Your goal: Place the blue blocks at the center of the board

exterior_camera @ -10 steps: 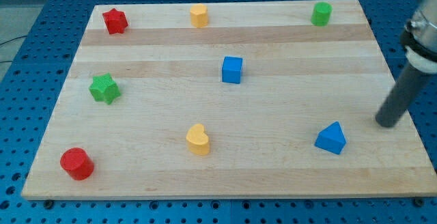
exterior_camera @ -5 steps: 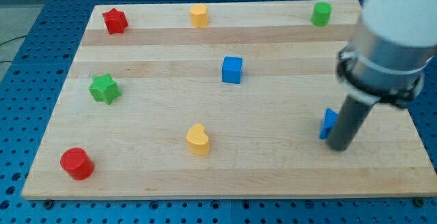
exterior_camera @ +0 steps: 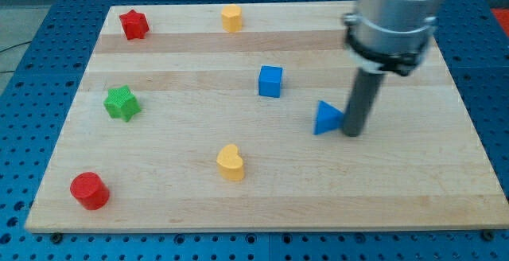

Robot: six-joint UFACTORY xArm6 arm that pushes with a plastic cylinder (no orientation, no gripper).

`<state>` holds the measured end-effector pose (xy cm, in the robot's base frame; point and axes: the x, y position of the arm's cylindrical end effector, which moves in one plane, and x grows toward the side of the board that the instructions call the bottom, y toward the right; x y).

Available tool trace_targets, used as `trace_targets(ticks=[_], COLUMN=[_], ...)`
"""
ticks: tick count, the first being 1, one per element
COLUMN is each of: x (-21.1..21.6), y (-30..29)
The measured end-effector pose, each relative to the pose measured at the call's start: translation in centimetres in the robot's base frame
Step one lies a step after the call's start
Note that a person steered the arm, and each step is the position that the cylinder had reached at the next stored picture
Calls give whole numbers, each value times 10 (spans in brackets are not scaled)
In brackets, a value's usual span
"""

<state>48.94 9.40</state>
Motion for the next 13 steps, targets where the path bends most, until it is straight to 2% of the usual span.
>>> trace_targets(ticks=[1, 2, 3, 4, 5, 6, 7, 8, 9, 10, 12, 13], x=[-1, -21, 7, -21, -61, -88, -115, -112, -46, 18, -52, -7], y=[-69, -76, -51, -4, 5, -47, -53, -9, 61, 40, -122, -76])
